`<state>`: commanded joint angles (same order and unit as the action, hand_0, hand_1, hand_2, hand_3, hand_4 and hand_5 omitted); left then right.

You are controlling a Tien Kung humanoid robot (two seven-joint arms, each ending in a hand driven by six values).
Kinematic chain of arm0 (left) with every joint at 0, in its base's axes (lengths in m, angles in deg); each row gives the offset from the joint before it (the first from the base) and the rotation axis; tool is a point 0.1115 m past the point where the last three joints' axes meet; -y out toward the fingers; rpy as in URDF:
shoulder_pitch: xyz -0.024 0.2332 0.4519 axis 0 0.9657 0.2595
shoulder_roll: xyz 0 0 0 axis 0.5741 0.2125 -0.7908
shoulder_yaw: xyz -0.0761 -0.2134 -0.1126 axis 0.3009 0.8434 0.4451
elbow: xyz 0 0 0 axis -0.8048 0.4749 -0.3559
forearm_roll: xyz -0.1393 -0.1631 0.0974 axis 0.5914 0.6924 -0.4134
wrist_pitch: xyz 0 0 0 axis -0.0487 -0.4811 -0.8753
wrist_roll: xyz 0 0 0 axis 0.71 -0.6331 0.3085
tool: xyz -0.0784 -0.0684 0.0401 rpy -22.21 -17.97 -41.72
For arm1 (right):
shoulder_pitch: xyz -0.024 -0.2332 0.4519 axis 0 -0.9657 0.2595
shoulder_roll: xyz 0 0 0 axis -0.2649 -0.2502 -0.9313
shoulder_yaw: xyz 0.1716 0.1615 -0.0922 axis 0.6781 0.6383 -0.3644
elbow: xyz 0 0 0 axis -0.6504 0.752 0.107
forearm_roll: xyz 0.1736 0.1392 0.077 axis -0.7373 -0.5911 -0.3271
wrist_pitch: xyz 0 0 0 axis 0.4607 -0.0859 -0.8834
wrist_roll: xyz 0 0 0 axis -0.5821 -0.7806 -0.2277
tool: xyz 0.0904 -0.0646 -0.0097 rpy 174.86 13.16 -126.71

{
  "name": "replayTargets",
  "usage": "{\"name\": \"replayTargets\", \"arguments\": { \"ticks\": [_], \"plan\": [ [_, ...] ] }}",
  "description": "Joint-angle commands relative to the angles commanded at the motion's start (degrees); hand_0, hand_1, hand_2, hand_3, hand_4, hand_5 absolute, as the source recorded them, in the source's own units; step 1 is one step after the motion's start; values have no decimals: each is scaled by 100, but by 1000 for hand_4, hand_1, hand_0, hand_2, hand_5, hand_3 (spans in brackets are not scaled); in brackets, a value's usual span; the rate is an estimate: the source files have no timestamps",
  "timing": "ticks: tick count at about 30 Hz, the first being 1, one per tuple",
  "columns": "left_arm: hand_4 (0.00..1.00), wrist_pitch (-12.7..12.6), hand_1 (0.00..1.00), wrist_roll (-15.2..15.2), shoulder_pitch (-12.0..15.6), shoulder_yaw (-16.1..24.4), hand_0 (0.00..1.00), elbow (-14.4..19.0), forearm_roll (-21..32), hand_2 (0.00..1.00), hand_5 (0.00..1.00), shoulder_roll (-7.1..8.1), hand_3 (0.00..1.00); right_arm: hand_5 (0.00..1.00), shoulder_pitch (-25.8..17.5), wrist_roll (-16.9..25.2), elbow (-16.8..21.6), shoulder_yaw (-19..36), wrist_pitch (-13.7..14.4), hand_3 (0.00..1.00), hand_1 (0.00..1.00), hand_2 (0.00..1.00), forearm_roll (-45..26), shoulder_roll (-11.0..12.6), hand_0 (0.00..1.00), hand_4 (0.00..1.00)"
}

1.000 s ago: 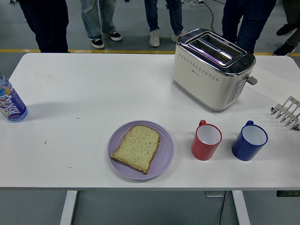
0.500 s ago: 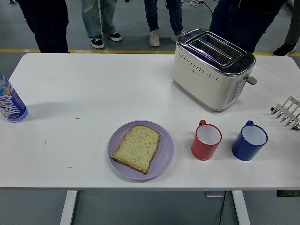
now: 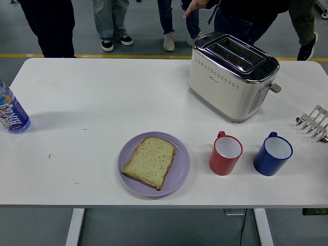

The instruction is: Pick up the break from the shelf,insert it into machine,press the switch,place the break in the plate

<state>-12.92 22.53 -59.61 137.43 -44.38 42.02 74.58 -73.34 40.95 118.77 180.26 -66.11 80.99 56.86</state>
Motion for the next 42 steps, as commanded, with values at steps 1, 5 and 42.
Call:
{"name": "replayTargets", "arguments": {
  "ticks": [1,5,42],
  "plan": [
    [573,0,449,-1,2,-2,339,0,1,588,998,1,716,261,2,8,-3,3,2,616,661,667,3,-12,708,491],
    [573,2,449,-1,17,2,339,0,-9,588,998,5,716,261,2,24,-18,6,13,616,661,667,17,-60,708,491],
    [575,16,446,4,13,4,337,0,-38,585,998,24,715,211,-1,-76,-233,270,-24,610,649,664,144,-152,699,481]
  ]
}}
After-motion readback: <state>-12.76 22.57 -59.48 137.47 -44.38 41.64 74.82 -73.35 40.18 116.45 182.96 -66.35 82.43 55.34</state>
